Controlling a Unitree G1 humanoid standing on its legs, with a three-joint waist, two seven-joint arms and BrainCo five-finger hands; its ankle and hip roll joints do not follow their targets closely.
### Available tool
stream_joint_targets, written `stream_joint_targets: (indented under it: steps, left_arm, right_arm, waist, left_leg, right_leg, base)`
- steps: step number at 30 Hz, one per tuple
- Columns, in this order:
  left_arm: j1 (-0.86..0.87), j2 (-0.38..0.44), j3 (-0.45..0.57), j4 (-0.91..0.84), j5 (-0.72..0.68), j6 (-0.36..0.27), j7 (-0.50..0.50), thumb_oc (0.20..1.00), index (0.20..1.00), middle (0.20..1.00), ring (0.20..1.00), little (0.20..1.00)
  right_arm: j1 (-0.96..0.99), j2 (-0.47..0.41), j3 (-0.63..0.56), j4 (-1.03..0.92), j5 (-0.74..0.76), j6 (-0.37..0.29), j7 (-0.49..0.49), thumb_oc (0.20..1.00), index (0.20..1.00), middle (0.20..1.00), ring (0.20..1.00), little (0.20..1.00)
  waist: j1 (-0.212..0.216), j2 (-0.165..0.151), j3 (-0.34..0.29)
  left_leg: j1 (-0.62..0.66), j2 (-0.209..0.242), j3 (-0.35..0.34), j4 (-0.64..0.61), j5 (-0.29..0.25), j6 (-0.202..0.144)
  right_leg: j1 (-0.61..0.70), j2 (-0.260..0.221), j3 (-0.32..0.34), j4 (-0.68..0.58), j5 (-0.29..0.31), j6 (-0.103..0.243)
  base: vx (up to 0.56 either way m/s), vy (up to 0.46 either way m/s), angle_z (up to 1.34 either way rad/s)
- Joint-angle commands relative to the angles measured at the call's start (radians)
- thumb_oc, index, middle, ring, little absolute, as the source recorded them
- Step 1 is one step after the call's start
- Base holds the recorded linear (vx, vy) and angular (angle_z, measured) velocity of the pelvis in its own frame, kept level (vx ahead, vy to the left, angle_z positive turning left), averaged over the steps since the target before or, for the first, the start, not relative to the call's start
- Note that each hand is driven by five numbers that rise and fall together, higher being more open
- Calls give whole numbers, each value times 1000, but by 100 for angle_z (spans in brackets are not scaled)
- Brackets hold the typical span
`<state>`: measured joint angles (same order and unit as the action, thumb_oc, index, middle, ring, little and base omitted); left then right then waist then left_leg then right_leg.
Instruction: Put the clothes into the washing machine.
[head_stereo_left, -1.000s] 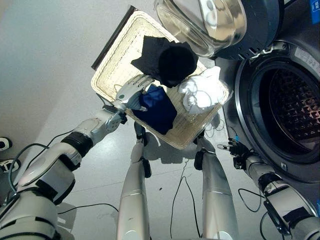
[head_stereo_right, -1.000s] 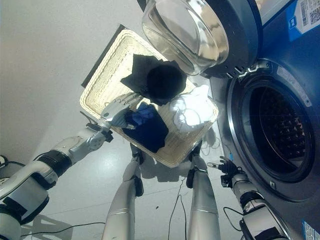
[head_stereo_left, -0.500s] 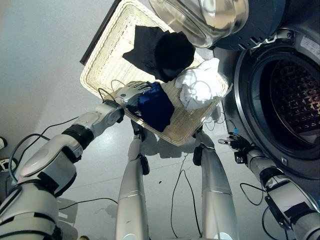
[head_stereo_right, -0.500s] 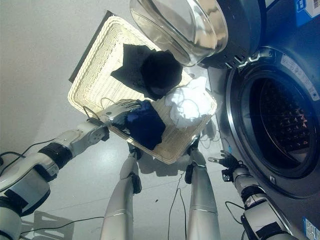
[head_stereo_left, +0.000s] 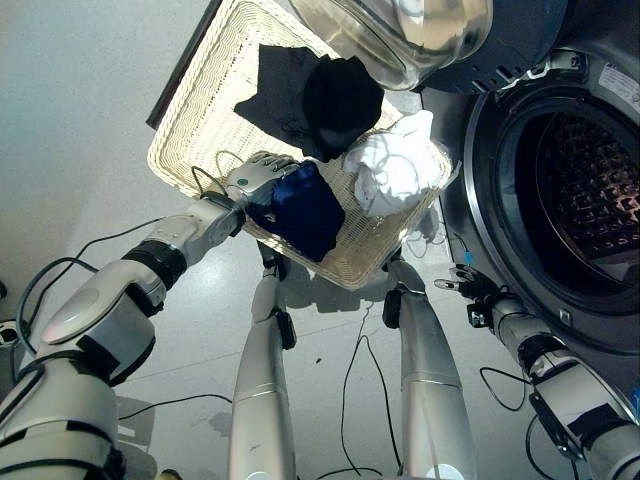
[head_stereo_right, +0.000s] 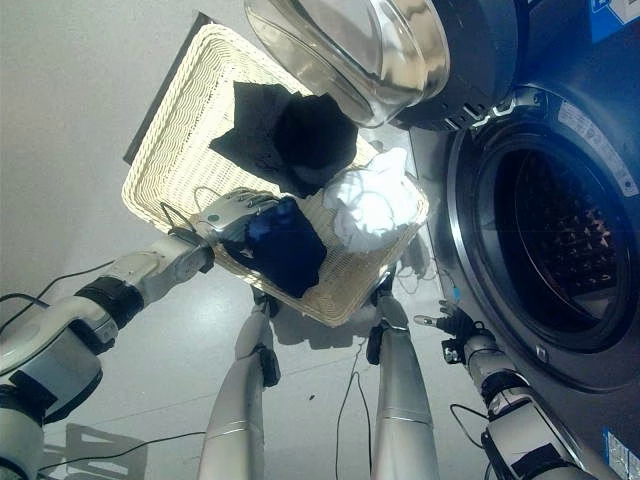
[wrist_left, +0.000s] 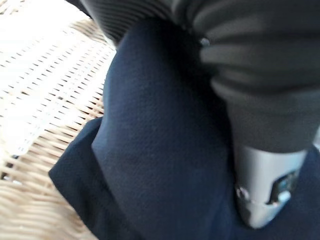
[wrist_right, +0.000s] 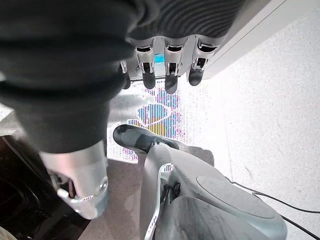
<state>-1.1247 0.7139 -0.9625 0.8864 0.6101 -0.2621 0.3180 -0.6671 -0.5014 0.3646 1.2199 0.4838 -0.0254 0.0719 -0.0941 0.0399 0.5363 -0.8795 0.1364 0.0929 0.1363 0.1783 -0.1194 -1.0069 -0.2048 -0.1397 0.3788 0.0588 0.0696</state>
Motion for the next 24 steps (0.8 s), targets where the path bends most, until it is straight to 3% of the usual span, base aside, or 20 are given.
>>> stream_joint_targets:
  steps: [1,17,24]
  left_arm:
    - [-42,-7,-4,39,85,-40,27,1000,1000,1000,1000,1000]
    - [-36,-35,-56,66,159,-65,-43,1000,1000,1000,1000,1000]
    - [-31,-43,-61,65,184,-69,-18,1000,1000,1000,1000,1000]
  right_arm:
    - [13,-19,29,-11,38,-15,-12,1000,1000,1000,1000,1000]
    - [-1,-17,43,-10,40,-18,-24,1000,1000,1000,1000,1000]
    - [1,-13,46,-14,39,-25,-31,1000,1000,1000,1000,1000]
  waist:
    - [24,-47,-16]
    - [15,-43,-16]
    - [13,-44,-16]
  left_leg:
    - [-59,-10,-68,90,-41,-12]
    - [-58,-8,-52,75,-32,-16]
    - [-67,-8,-48,70,-29,-18]
  right_leg:
    - [18,28,46,-138,138,113]
    - [13,29,50,-149,145,115]
    - [3,30,51,-153,149,115]
  base:
    - [0,0,0]
    - [0,0,0]
    - [0,0,0]
